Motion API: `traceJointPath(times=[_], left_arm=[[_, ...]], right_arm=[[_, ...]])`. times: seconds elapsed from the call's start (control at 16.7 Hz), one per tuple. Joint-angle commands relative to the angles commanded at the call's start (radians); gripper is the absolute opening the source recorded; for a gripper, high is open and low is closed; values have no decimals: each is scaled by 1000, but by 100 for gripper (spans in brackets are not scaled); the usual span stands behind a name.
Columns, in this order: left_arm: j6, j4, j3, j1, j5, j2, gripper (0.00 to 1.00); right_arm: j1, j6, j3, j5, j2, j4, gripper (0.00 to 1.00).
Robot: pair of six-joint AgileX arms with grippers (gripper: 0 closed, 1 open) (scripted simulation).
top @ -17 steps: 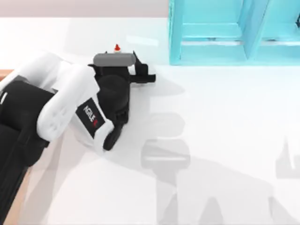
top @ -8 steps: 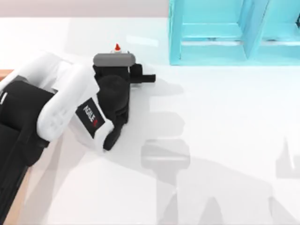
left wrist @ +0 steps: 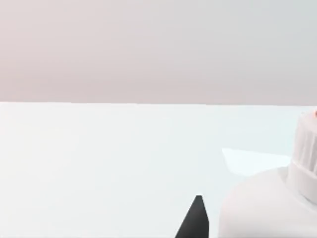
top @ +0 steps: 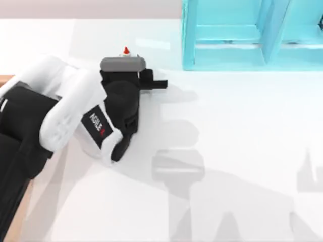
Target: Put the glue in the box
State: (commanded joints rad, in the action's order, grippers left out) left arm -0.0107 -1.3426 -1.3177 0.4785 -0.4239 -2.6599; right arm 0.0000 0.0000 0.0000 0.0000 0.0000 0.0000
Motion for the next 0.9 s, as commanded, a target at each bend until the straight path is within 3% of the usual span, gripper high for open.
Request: traceJointPath(times=[0.6,0.9], left_arm=[[4,204,69,-1,-2,288,0],[6,228,75,0,-2,311,0]], right_arm=[[0,0,0,0,0,0,100],[0,0,0,0,0,0,100]])
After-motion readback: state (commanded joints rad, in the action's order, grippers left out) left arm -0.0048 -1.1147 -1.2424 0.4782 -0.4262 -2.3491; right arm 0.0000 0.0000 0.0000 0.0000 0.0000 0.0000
